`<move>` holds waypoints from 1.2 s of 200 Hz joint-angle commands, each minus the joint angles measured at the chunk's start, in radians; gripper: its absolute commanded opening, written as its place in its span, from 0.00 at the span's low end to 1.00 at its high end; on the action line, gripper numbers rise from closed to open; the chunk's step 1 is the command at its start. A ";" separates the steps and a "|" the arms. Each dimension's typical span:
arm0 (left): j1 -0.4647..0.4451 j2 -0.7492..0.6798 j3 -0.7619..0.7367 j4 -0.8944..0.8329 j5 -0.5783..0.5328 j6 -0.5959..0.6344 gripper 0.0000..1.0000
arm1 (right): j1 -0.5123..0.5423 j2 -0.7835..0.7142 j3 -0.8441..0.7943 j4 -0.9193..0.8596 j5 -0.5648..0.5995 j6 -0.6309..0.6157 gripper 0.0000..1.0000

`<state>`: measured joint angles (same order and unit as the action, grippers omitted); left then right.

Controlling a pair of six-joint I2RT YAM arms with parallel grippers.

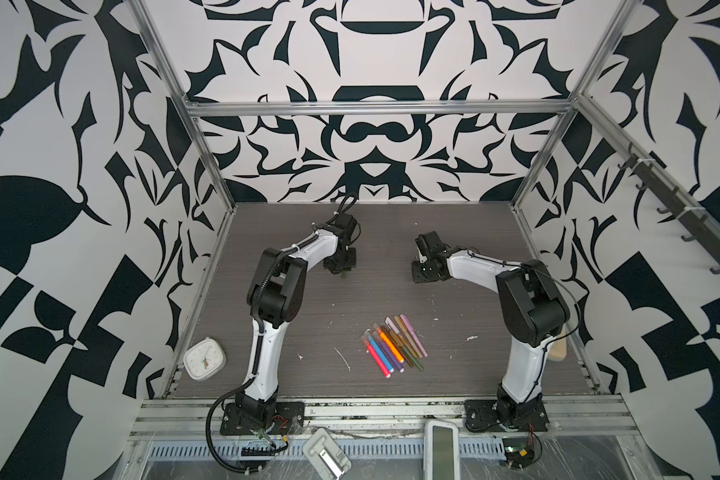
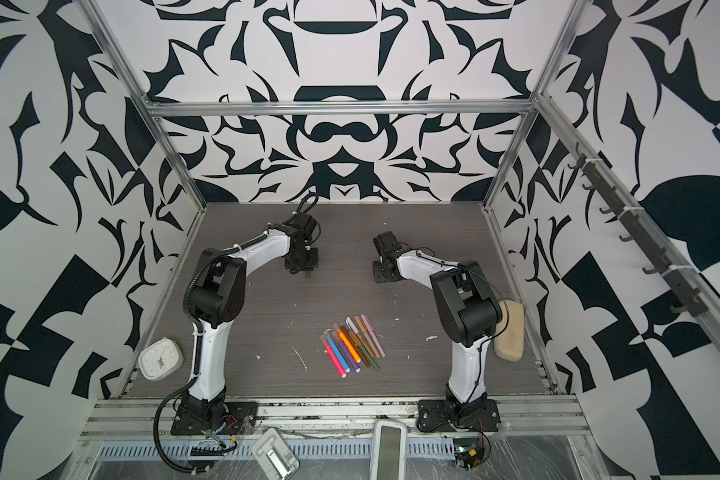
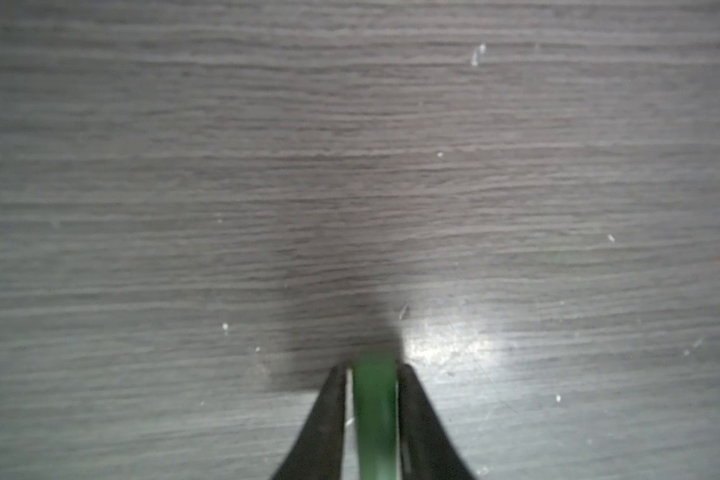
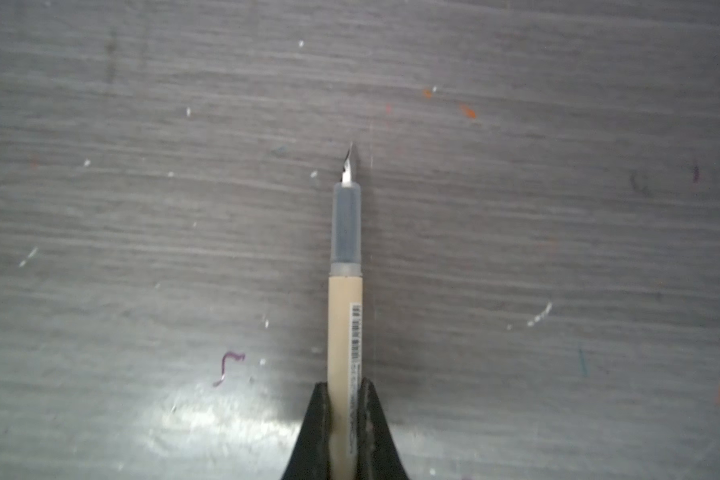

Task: Open the pen caps
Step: 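Pull the left gripper away with the green cap while the right holds the pen, then lower and release the green cap and the uncapped pen onto the table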

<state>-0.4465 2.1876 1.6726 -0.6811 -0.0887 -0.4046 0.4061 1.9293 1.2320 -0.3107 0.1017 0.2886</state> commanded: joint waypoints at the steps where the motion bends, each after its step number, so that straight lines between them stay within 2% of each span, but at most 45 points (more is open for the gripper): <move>1: 0.002 0.034 0.000 -0.071 0.019 0.009 0.31 | -0.024 0.021 0.061 -0.015 0.038 -0.016 0.00; 72: 0.003 0.012 -0.019 -0.074 0.027 0.002 0.34 | -0.055 0.062 0.068 -0.019 0.004 -0.018 0.01; 90: 0.002 0.003 -0.023 -0.073 0.042 -0.009 0.35 | -0.054 0.062 0.066 -0.018 -0.003 -0.014 0.07; 114: 0.003 -0.016 -0.032 -0.063 0.080 -0.029 0.35 | -0.055 0.057 0.066 -0.018 -0.008 -0.017 0.25; 173: 0.003 -0.025 -0.052 -0.054 0.115 -0.048 0.38 | -0.055 0.034 0.063 -0.029 -0.025 -0.020 0.45; 200: 0.002 -0.028 -0.072 -0.036 0.138 -0.060 0.38 | -0.055 0.022 0.064 -0.037 -0.031 -0.025 0.50; 240: 0.004 -0.035 -0.089 -0.026 0.149 -0.068 0.39 | -0.055 0.019 0.070 -0.050 -0.033 -0.026 0.50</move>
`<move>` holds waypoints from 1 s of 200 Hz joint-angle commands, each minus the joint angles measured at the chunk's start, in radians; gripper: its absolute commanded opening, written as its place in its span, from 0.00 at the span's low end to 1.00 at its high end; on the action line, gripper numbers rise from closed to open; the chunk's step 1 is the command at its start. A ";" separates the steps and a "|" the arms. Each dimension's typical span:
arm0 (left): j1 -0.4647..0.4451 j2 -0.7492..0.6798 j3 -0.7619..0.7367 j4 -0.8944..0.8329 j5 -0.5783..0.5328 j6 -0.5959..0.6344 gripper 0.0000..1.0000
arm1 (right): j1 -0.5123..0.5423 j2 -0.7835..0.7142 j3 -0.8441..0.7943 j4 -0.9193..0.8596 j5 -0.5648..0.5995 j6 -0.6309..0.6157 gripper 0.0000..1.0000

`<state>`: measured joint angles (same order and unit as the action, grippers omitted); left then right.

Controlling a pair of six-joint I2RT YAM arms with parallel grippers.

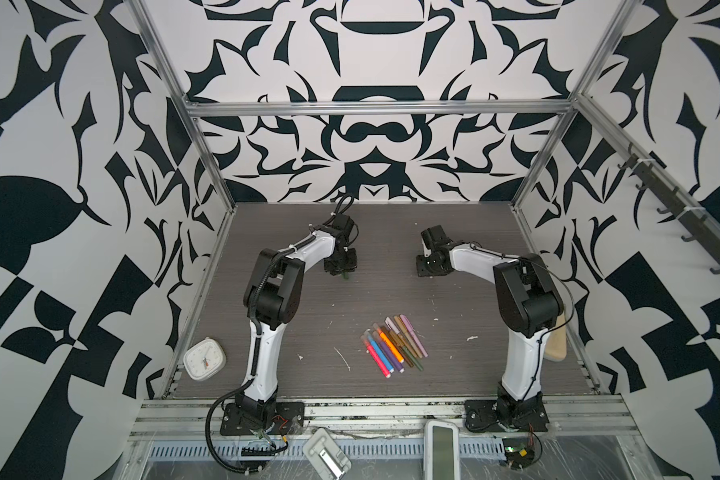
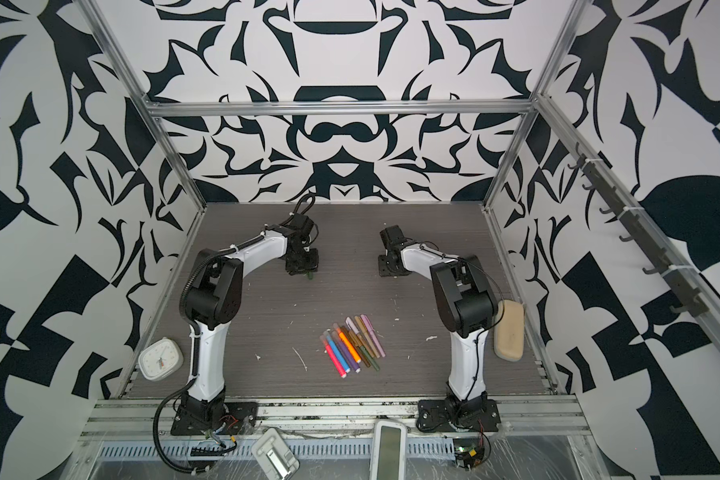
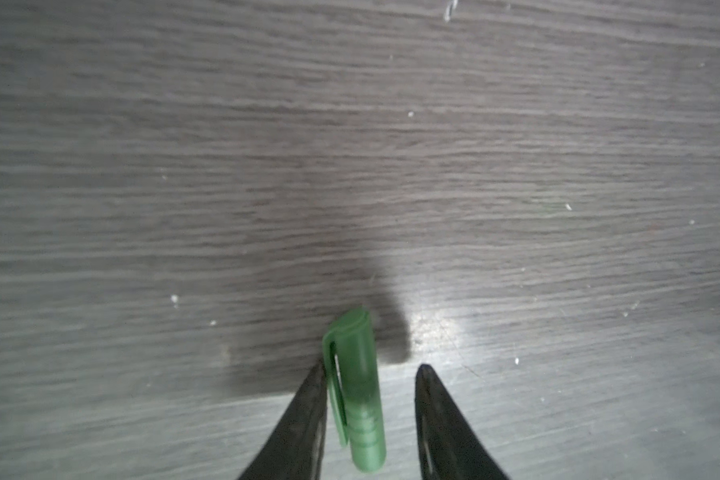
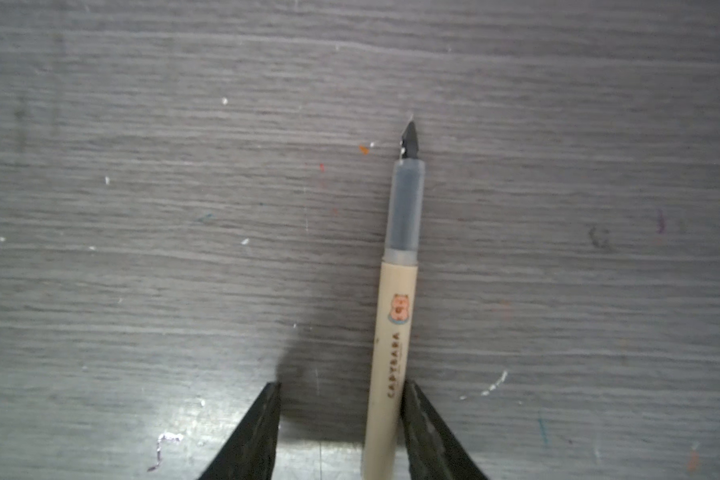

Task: Open the pen caps
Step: 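Lower and release the green cap and the uncapped pen onto the table, then move the right gripper to the pink pen and grasp its barrel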

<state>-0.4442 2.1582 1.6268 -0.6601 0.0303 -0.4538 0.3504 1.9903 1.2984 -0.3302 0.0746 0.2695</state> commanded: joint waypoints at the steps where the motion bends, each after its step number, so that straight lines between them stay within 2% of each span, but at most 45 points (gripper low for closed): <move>1: 0.001 -0.006 -0.044 -0.048 0.030 -0.019 0.39 | 0.001 -0.042 0.004 -0.030 -0.007 -0.007 0.50; 28: 0.001 -0.016 -0.050 -0.050 0.024 -0.018 0.39 | 0.000 -0.044 0.007 -0.035 -0.008 -0.006 0.51; 47: 0.001 -0.027 -0.057 -0.057 0.012 -0.015 0.39 | 0.000 -0.056 0.009 -0.042 -0.013 -0.006 0.64; 63: 0.004 -0.048 -0.065 -0.059 -0.003 -0.013 0.39 | 0.001 -0.083 0.006 -0.051 -0.024 -0.010 0.69; 87: 0.003 -0.106 -0.078 -0.077 -0.036 -0.011 0.39 | 0.002 -0.153 -0.001 -0.080 -0.026 -0.017 0.70; 112: 0.000 -0.228 -0.137 -0.051 -0.047 -0.019 0.40 | 0.011 -0.273 -0.041 -0.094 -0.060 -0.008 0.68; 126: -0.006 -0.333 -0.228 0.021 -0.044 -0.023 0.47 | 0.035 -0.356 -0.095 -0.100 -0.059 -0.006 0.68; 144: -0.040 -0.491 -0.405 0.166 -0.067 -0.035 0.48 | 0.118 -0.452 -0.184 -0.121 -0.023 0.002 0.65; 160: -0.119 -0.674 -0.623 0.364 -0.120 -0.023 0.49 | 0.253 -0.544 -0.288 -0.126 0.057 0.021 0.64; 179: -0.238 -0.908 -0.887 0.608 -0.211 -0.034 0.59 | 0.425 -0.655 -0.432 -0.112 0.154 0.101 0.62; 200: -0.275 -1.079 -1.067 0.727 -0.299 -0.109 0.60 | 0.567 -0.773 -0.597 -0.062 0.194 0.237 0.56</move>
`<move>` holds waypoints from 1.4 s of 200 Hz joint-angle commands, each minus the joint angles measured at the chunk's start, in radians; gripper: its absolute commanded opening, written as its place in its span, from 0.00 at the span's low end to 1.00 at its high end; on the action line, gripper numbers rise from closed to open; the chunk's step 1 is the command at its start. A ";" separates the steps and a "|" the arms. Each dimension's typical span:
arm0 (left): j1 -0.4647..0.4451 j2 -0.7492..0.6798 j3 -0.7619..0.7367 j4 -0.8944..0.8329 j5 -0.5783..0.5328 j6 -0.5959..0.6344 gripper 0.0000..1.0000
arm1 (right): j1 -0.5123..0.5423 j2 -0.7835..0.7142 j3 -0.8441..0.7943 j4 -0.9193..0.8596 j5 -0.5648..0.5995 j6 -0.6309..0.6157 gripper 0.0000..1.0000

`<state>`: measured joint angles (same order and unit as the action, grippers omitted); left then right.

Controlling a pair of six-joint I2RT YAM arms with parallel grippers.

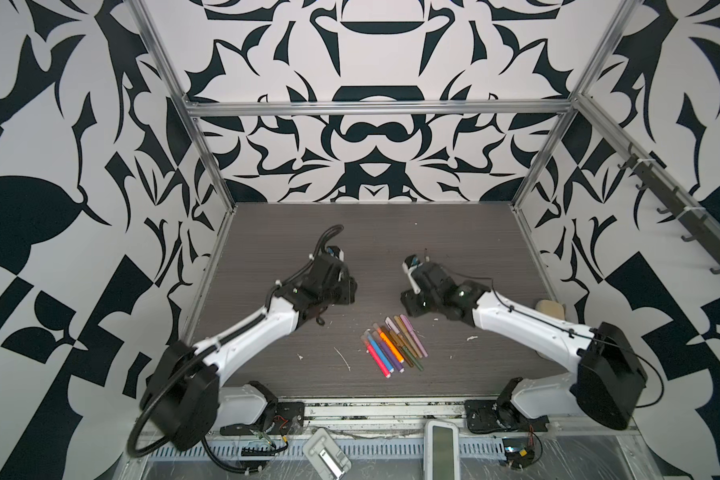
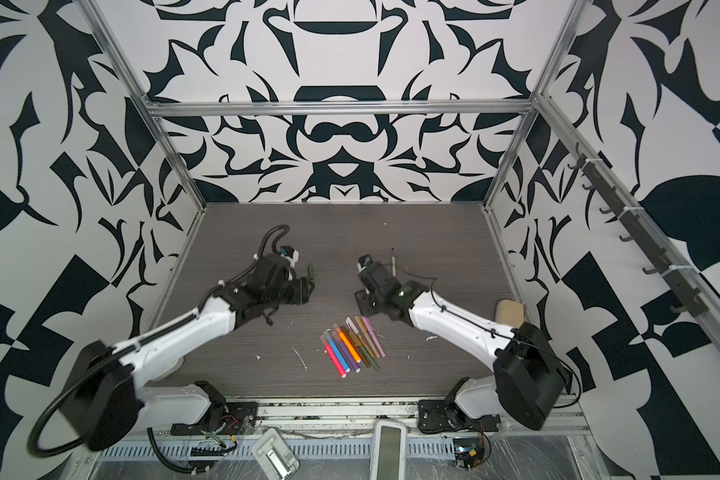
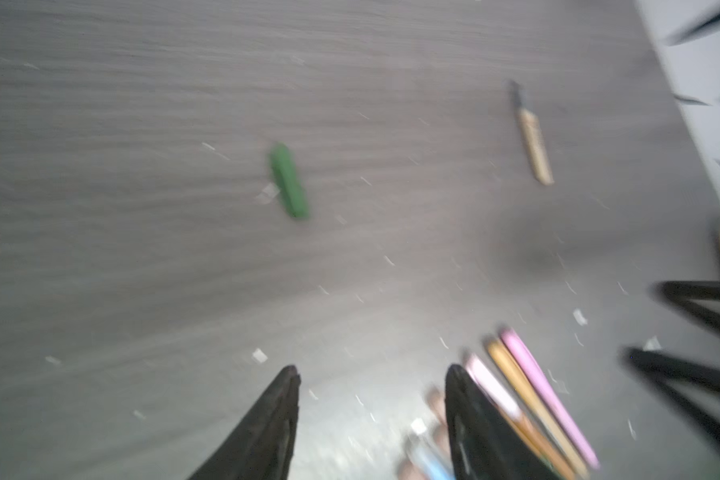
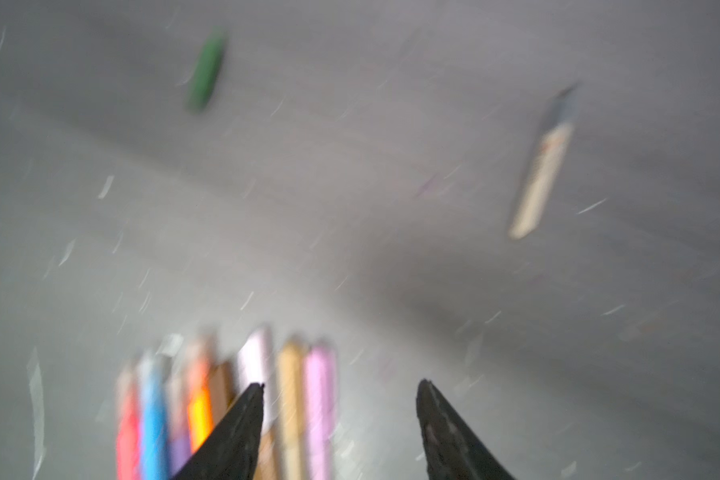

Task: Open the pen caps
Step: 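Move the right gripper to the pink pen and grasp its barrel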

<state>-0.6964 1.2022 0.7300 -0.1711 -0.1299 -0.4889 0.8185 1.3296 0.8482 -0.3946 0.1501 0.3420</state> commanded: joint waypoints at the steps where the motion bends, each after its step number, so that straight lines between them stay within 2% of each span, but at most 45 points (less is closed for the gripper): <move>1: -0.023 -0.128 -0.176 0.241 -0.142 -0.077 0.60 | 0.099 -0.117 -0.155 0.006 0.118 0.171 0.55; 18: -0.020 -0.230 -0.198 0.202 -0.195 -0.166 0.62 | 0.162 -0.213 -0.287 0.084 0.120 0.256 0.50; 31: -0.024 -0.272 -0.186 0.204 -0.159 -0.145 0.63 | 0.182 -0.263 -0.366 0.131 0.121 0.293 0.46; 44: -0.028 -0.253 -0.233 0.267 -0.150 -0.140 0.64 | 0.186 -0.293 -0.417 0.146 0.143 0.311 0.44; 60: -0.021 -0.202 -0.306 0.377 -0.215 -0.154 0.59 | 0.186 -0.322 -0.440 0.145 0.166 0.315 0.41; 91: -0.012 -0.194 -0.243 0.269 -0.194 -0.124 0.59 | 0.187 -0.351 -0.480 0.168 0.175 0.345 0.37; 132: -0.003 -0.183 -0.300 0.324 -0.215 -0.144 0.67 | 0.185 -0.302 -0.519 0.293 0.128 0.378 0.37; 155: -0.003 -0.164 -0.290 0.323 -0.209 -0.148 0.67 | 0.186 -0.231 -0.448 0.212 0.146 0.370 0.35; 183: -0.003 -0.153 -0.286 0.324 -0.206 -0.148 0.67 | 0.186 -0.156 -0.436 0.246 0.123 0.370 0.35; 208: -0.003 -0.156 -0.286 0.320 -0.204 -0.149 0.67 | 0.186 -0.095 -0.397 0.212 0.126 0.371 0.31; 237: -0.003 -0.157 -0.289 0.326 -0.205 -0.148 0.68 | 0.185 -0.062 -0.375 0.180 0.145 0.389 0.23; 280: -0.003 -0.146 -0.282 0.321 -0.200 -0.148 0.69 | 0.154 -0.028 -0.360 0.136 0.156 0.422 0.23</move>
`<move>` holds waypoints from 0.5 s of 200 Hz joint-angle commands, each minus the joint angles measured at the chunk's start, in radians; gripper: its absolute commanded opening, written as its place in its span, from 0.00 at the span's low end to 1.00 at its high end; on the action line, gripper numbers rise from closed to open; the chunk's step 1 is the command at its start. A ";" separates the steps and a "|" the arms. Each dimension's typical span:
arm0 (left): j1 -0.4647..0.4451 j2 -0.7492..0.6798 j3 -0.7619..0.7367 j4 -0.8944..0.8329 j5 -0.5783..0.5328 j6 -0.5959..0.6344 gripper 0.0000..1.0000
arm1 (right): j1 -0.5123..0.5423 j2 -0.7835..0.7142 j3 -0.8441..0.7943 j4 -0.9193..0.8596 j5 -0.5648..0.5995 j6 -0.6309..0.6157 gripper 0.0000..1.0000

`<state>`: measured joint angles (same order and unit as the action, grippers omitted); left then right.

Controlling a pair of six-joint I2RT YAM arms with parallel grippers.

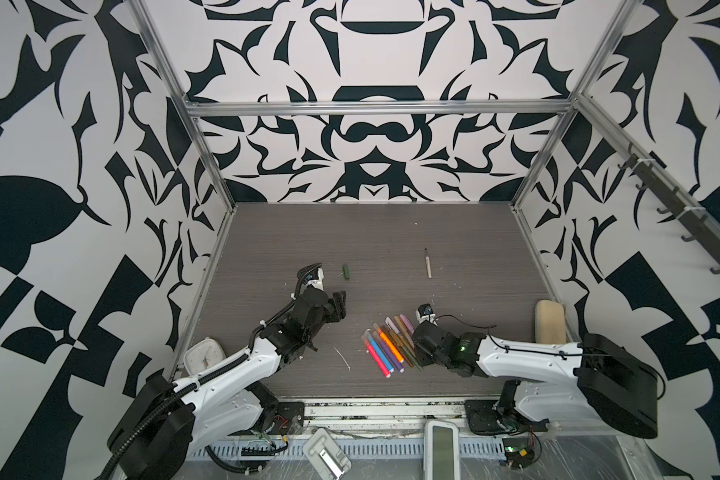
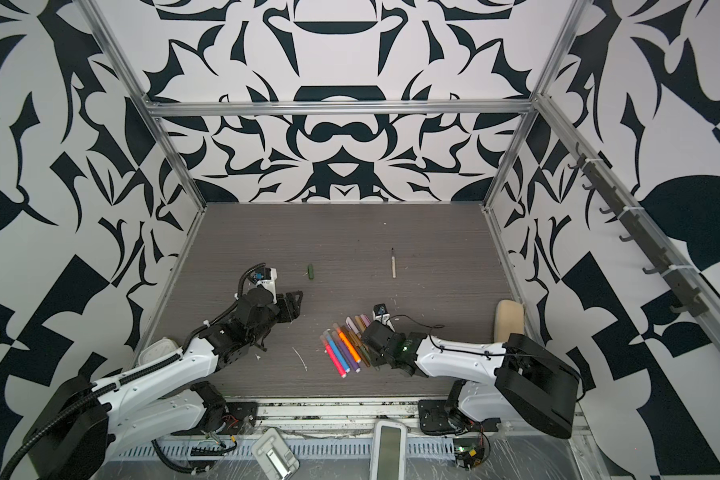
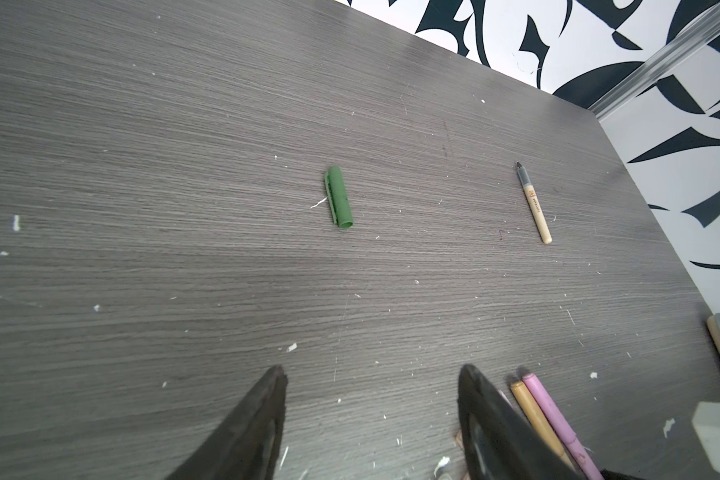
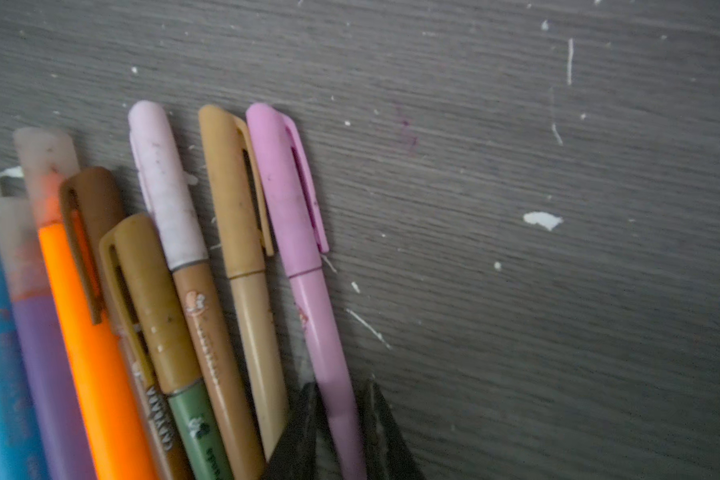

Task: Open the pen caps
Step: 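Move the right gripper to the pink pen and grasp its barrel, then lift the pink pen toward the left gripper while the left gripper approaches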

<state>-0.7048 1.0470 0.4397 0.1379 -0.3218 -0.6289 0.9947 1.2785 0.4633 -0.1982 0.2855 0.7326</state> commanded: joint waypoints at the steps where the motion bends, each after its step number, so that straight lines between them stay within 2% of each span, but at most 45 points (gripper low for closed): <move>1: 0.005 0.009 0.008 0.012 -0.009 -0.008 0.69 | -0.024 0.025 0.025 -0.060 0.018 0.031 0.23; 51: 0.005 0.013 0.007 0.014 0.000 -0.008 0.70 | -0.149 0.089 0.051 -0.001 -0.159 -0.061 0.09; 72: 0.006 0.034 0.017 0.013 0.013 -0.004 0.71 | -0.153 0.082 0.104 -0.027 -0.171 -0.146 0.06; 100: 0.012 0.070 0.040 0.019 0.060 0.025 0.71 | -0.153 0.092 0.210 -0.094 -0.244 -0.235 0.03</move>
<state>-0.7021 1.0920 0.4427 0.1375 -0.3058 -0.6254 0.8410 1.3663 0.5747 -0.2195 0.1272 0.6071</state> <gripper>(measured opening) 0.710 0.121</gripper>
